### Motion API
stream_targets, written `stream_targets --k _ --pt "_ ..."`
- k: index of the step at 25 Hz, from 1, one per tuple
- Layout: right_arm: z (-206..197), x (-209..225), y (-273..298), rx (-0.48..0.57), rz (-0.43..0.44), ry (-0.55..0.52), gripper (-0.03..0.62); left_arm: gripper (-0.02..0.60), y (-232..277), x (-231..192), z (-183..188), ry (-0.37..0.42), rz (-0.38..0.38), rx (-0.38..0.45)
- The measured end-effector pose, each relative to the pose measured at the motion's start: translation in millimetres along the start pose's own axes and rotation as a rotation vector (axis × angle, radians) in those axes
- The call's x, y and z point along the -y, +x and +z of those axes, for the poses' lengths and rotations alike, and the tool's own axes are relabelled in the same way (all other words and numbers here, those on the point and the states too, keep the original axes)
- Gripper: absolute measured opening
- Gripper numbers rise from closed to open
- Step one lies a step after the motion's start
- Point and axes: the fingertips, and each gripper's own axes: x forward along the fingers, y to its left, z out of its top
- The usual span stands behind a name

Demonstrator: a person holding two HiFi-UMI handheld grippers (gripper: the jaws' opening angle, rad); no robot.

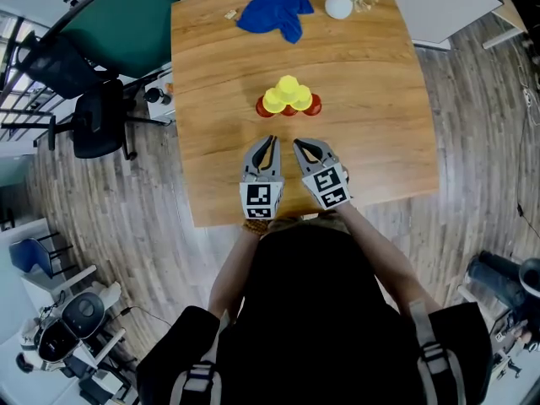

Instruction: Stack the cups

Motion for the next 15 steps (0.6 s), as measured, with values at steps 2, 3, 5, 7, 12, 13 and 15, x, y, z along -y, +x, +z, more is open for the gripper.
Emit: stream_targets --k 2,3,5,7,12,13,15 --pt "-5.9 0.2 -0.4 -0.012 0.001 0.014 0.006 0.041 0.3 1.1 -5.9 0.000 -0.009 -0.019" --pt "-8.5 1.1 0.1 -0.018 -0.001 0.020 0.006 0.041 0.8 1.8 -8.1 -0.002 -0.014 -0.025" --pt "-13.7 4.2 2.5 -0.023 -0.004 0.030 0.006 0.041 2.5 4.1 -10.8 -0.010 -0.032 -0.030" --pt "-18.6 7.4 5.4 -0.032 -0.006 0.039 0.006 0.041 5.1 5.9 -12.6 -0.019 -0.047 -0.033" --pt "-28.8 10.8 12.2 -0.067 -0.008 0.066 0.006 0.043 9.8 4.4 -25.0 -0.052 -0.049 -0.093" --pt "-30.2 12.1 14.1 -0.069 -0.010 0.075 0.006 0.043 11.7 4.0 -28.4 -0.059 -0.049 -0.107" --pt "-34.3 14.4 16.4 -0.086 -0.009 0.102 0.006 0.043 16.6 4.1 -34.9 -0.065 -0.050 -0.131"
